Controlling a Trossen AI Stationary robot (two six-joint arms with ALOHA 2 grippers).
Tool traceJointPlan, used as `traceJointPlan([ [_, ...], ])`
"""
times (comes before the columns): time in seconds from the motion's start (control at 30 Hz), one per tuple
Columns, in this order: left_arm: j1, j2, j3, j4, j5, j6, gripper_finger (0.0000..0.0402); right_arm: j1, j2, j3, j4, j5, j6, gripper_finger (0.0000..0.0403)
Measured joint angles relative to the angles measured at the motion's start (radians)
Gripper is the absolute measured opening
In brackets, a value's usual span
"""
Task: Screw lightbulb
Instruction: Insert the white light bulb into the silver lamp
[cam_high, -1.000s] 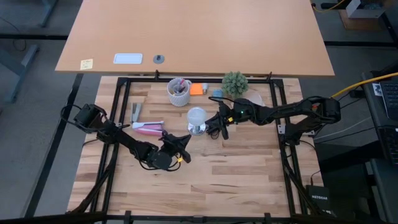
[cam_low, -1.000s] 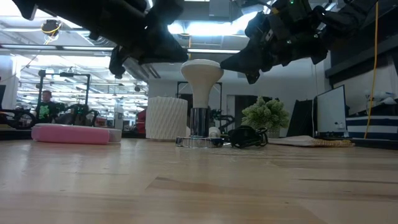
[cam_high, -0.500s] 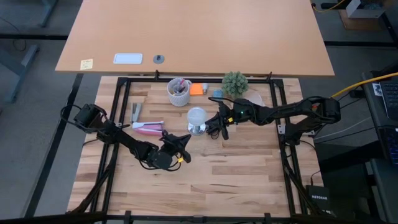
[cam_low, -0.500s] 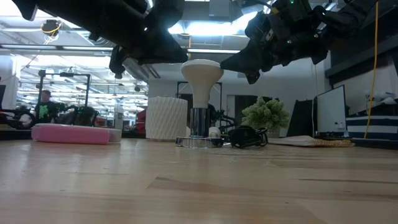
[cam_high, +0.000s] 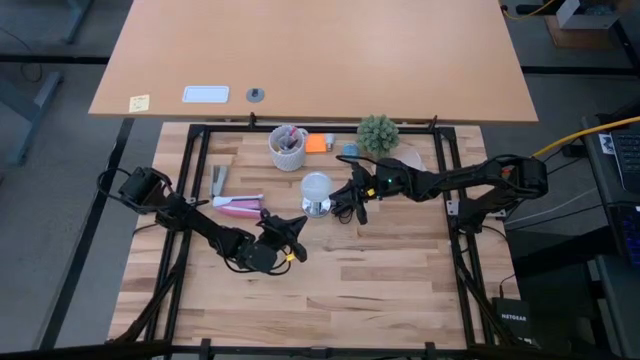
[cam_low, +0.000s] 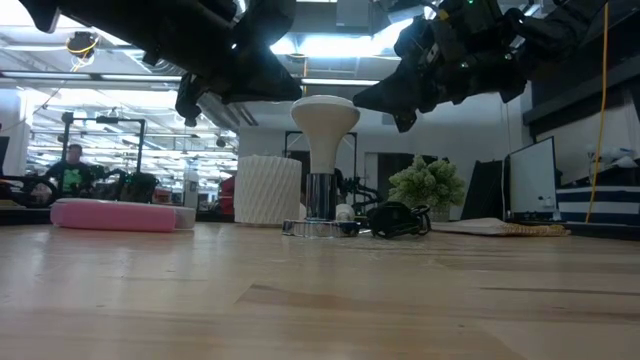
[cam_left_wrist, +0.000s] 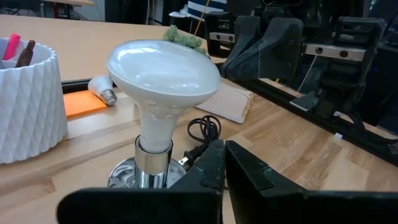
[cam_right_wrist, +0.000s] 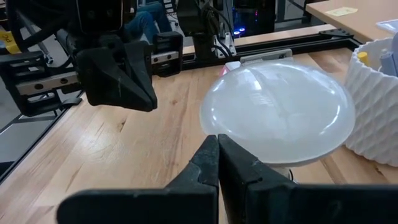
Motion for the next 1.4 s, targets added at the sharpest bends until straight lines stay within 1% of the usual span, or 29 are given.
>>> traceJointPlan([
  [0.23,0.000,0.000,0.000,0.000,0.000,0.001,0.0005,0.000,0.000,0.000,0.001,0.000,0.000,0.0003],
  [0.43,0.000,0.000,0.000,0.021,-0.001,0.054,0.0005,0.000,0.000,0.000,0.001,0.000,0.000,0.0003],
  [0.77,0.000,0.000,0.000,0.032,-0.016,0.079,0.0005,0.000,-0.001,0.000,-0.002,0.000,0.000,0.0003],
  [1.23,0.000,0.000,0.000,0.047,-0.043,0.096,0.0005,0.000,-0.103,0.001,-0.128,0.000,-0.003,0.0003],
  [1.3,0.000,0.000,0.000,0.081,-0.043,0.127,0.0005,0.000,-0.115,0.001,-0.141,0.000,-0.018,0.0003],
  [1.4,0.000,0.000,0.000,0.153,-0.043,0.213,0.0005,0.000,-0.132,0.001,-0.161,0.003,-0.026,0.0003],
])
